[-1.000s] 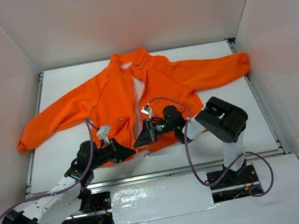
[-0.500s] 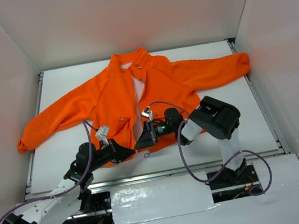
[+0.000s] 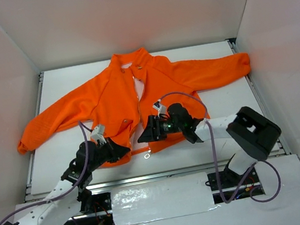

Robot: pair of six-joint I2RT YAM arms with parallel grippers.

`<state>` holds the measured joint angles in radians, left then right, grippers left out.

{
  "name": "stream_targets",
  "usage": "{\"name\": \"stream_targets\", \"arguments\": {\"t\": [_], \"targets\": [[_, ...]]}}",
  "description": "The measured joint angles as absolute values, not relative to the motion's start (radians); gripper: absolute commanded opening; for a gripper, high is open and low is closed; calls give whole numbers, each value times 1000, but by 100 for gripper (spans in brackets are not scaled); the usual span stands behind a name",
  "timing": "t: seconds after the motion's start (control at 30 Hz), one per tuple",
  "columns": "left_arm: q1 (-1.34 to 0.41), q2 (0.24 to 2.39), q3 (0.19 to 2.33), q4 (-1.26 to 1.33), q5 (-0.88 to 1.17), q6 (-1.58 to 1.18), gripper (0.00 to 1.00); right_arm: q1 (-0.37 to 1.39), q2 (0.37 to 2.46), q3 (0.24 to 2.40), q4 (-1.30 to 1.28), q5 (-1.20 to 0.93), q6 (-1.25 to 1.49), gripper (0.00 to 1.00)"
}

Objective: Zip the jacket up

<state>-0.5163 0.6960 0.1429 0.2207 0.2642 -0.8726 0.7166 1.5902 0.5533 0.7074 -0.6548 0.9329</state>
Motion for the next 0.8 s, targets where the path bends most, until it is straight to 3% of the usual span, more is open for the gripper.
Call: {"name": "stream_targets", "arguments": {"t": [0.13, 0.37, 0.8], "targets": [[-518, 681, 243, 64, 166, -870, 0, 772, 1504, 635, 318, -373, 821, 74], [-518, 693, 415, -159, 78, -842, 0, 947, 1555, 880, -218, 59, 717, 61], [-518, 696, 660, -479, 17, -733, 0, 1036, 1666, 987, -503, 260, 664, 58]]}}
